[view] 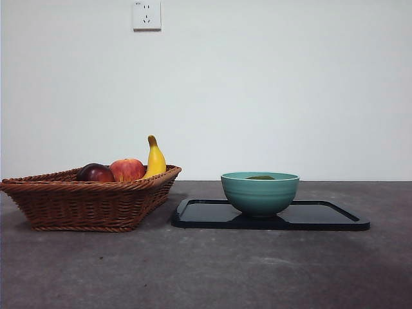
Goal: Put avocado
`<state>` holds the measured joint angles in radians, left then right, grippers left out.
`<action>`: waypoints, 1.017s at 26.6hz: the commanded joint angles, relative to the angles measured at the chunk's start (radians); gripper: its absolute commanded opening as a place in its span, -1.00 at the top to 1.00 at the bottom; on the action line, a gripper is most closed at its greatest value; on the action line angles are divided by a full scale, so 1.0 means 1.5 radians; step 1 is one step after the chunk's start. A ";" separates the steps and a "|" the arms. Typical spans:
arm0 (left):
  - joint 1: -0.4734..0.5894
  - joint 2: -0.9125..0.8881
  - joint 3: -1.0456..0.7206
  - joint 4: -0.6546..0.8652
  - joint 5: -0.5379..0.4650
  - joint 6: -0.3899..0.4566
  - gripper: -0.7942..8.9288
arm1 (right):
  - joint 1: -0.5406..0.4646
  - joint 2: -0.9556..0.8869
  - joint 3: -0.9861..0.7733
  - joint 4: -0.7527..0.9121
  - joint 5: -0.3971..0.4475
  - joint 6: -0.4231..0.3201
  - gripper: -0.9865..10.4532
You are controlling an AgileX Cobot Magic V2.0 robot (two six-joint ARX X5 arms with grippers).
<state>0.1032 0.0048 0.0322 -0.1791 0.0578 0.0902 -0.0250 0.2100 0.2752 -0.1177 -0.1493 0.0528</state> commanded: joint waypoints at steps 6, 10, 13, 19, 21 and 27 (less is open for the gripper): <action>0.000 -0.001 -0.014 -0.005 0.001 -0.003 0.82 | -0.011 -0.093 -0.119 0.049 0.046 0.015 0.81; 0.000 -0.001 -0.014 -0.005 0.001 -0.003 0.82 | -0.011 -0.120 -0.155 0.048 0.047 0.036 0.81; 0.000 -0.001 -0.014 -0.005 0.001 -0.003 0.82 | -0.011 -0.131 -0.172 0.042 0.047 0.053 0.81; 0.000 -0.001 -0.014 -0.005 0.001 -0.003 0.82 | -0.011 -0.138 -0.176 -0.031 0.048 0.054 0.81; 0.000 -0.001 -0.014 -0.005 0.001 -0.003 0.82 | -0.011 -0.138 -0.176 -0.040 0.048 0.057 0.81; 0.000 -0.001 -0.014 -0.005 0.001 -0.003 0.82 | -0.011 -0.138 -0.176 -0.029 0.048 0.065 0.81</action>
<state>0.1032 0.0048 0.0322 -0.1791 0.0578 0.0902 -0.0402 0.0063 0.0162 -0.1658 -0.0776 0.1360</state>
